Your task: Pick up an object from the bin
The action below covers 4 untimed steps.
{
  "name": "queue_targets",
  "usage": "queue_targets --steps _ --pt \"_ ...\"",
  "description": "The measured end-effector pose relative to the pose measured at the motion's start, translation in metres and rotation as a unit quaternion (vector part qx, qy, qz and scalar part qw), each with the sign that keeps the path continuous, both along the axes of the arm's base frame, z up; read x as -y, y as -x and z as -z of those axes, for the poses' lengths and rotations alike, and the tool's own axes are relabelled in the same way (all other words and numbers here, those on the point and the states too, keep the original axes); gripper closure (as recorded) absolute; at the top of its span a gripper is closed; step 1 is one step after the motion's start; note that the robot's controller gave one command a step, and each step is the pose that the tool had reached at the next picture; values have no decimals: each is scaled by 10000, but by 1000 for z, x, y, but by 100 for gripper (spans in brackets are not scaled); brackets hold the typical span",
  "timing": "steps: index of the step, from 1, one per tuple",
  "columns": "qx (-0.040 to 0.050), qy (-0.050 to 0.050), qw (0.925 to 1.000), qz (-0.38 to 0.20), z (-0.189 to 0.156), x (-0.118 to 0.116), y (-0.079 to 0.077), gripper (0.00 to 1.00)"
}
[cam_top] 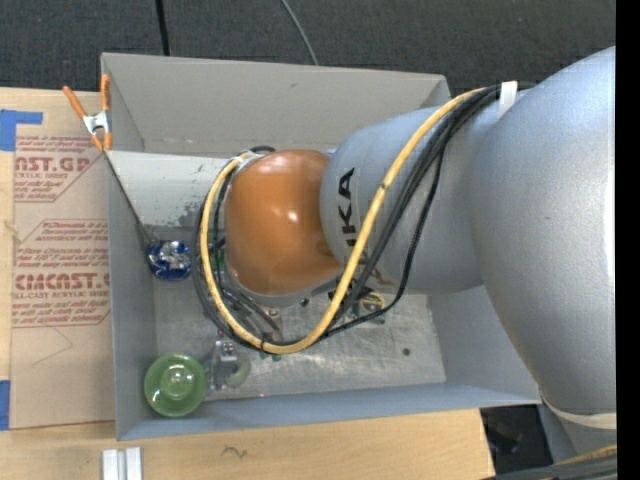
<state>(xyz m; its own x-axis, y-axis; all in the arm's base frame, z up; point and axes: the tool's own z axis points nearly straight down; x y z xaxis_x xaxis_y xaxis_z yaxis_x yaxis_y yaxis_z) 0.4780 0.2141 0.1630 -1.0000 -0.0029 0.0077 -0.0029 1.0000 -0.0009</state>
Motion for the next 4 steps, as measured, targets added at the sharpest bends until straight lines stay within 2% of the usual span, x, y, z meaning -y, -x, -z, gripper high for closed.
queue_targets --steps 1,2,3,4 --pt "91 -13 9886 -1500 90 -10 -8 0" --pt "-1 108 9927 -1201 91 -17 -13 0" --pt "12 129 9931 -1165 90 -14 -16 100" --pt "45 93 9929 -1186 91 -17 -16 0"
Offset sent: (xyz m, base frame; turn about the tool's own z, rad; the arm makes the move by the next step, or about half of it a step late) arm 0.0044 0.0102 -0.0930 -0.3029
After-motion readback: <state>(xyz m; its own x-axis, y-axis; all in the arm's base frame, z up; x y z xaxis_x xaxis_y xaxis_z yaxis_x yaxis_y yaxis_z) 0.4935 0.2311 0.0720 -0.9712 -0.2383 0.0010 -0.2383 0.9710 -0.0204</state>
